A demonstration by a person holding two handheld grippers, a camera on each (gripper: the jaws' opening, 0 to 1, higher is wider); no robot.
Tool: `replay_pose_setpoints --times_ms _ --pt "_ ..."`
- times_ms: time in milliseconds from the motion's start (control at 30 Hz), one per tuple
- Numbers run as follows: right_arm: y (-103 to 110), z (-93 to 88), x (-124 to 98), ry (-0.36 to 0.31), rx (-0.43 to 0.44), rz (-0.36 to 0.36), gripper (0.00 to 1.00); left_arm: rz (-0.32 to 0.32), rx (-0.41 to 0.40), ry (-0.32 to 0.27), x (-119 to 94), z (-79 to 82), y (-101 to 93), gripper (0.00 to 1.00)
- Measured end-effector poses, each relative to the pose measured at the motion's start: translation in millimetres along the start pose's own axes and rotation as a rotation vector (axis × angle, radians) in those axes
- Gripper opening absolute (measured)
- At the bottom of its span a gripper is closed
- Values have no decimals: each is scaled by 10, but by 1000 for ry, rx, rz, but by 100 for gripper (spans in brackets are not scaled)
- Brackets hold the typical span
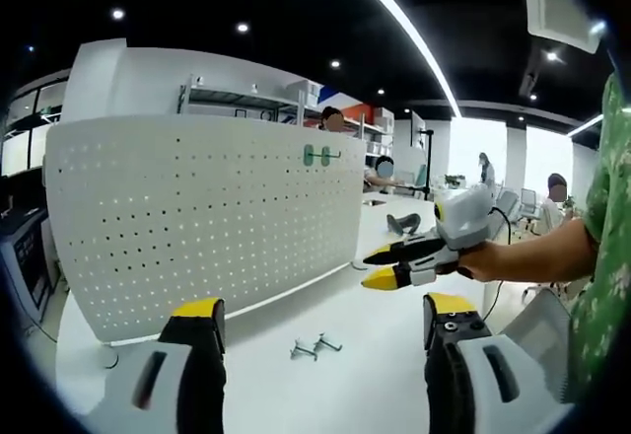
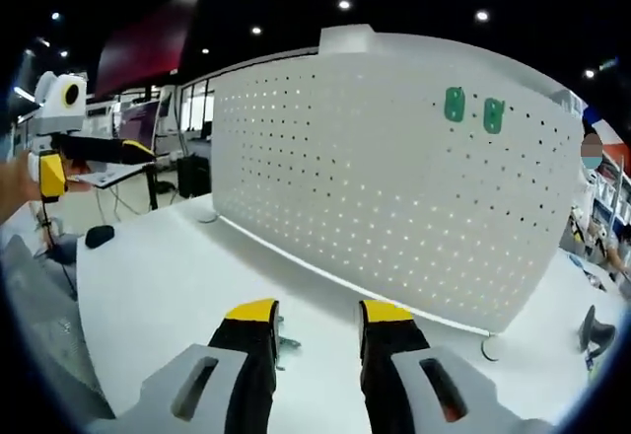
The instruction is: Insert the hook assembly into the mounting plate slot until the hook locks in place.
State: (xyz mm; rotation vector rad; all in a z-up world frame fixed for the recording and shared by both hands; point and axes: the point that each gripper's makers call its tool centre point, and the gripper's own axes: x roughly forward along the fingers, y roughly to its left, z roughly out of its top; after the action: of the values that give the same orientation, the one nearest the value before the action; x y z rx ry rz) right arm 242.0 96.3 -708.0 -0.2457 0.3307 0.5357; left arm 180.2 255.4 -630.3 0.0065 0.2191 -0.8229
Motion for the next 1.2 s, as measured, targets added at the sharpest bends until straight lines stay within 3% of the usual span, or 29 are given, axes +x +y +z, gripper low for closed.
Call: replay_pose_setpoints --times_ms 600,1200 --pt "72 -501 385 146 -73 142 25 4 -1 25 30 -56 -8 84" --pt "242 -828 718 221 -161 278 16 10 -16 67 108 -194 16 83"
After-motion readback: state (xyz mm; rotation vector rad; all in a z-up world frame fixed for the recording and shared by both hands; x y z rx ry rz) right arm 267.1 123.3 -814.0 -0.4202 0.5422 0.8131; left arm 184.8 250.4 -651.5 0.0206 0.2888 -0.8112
